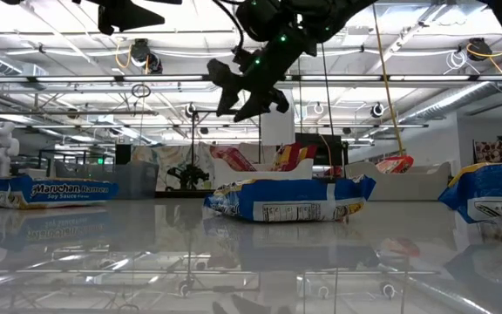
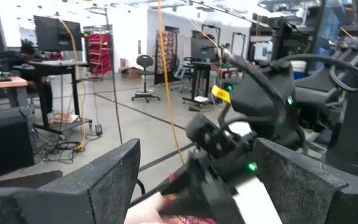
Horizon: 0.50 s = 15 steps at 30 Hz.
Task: Sort Maruchan noodles
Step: Put the red noodle pack into the white bin
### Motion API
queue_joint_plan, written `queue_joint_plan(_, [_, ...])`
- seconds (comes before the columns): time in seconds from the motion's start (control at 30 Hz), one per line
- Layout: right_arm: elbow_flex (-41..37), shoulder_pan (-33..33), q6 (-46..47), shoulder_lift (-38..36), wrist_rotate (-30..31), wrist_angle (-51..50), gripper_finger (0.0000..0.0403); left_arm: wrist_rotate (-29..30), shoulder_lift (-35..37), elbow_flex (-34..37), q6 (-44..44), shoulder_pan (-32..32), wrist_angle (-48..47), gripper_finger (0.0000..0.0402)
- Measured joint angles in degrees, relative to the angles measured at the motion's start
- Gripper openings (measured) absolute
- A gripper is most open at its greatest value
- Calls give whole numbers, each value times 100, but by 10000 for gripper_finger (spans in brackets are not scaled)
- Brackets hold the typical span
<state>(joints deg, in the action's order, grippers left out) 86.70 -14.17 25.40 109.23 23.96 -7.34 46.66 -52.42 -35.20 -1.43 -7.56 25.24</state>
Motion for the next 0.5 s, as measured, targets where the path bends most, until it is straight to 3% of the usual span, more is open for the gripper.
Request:
queue_joint_plan(0.23, [139,-34,23,15,-335,-272,202,4,0,0,-112,187,206,317])
queue_joint_plan(0.5, [131,130,-223,591,-147,108,200,0,0,0,-102,264,201,317])
